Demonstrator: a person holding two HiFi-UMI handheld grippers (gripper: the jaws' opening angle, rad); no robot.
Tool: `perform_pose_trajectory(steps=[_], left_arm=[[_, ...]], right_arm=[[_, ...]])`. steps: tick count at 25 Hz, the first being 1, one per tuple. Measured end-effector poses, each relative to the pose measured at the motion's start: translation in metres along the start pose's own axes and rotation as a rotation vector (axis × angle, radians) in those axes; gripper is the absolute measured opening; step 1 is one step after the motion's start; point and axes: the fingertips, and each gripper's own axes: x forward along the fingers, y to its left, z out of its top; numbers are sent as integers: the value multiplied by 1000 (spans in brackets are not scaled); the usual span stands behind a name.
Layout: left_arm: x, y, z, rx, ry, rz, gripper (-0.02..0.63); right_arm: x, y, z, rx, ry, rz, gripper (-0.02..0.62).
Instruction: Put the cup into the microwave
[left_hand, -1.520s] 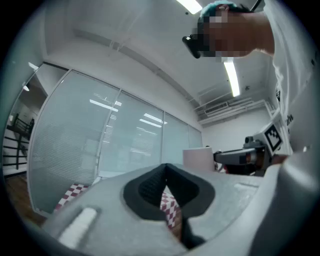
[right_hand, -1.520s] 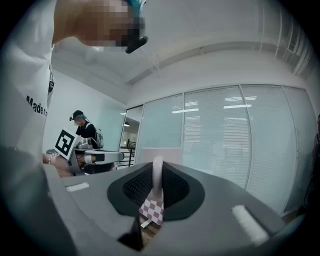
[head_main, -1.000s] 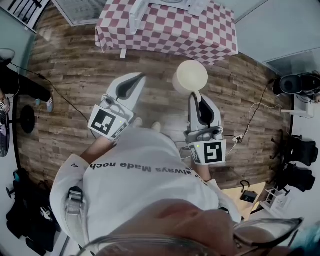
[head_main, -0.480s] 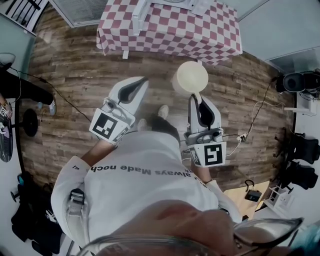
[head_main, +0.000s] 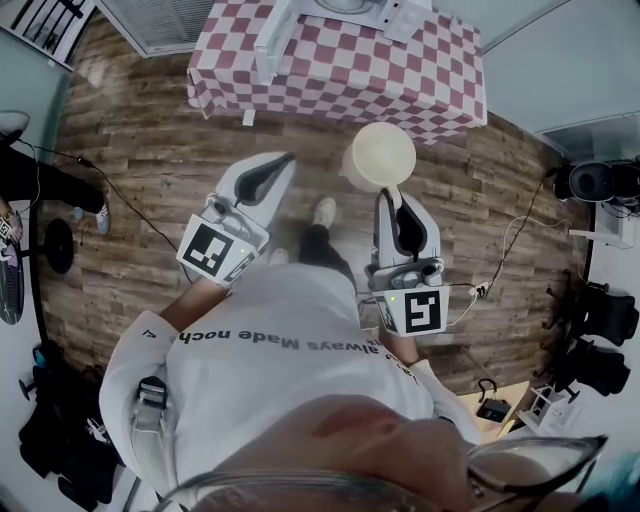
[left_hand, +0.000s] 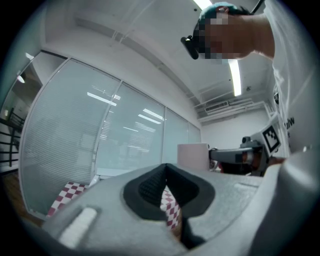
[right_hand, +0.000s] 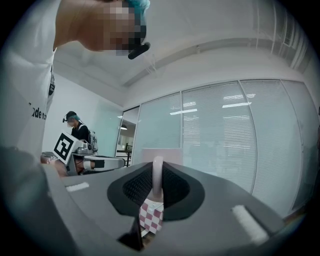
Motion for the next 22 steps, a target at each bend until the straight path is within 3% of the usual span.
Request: perform_pose_trajectory(steps=[14, 22], left_arm=[[208, 31, -9, 9, 8, -6, 5], [279, 65, -17, 8, 1, 45, 5]], right_arm=[[74, -186, -7, -21, -32, 18, 37], [119, -258, -16, -22, -35, 46, 35]])
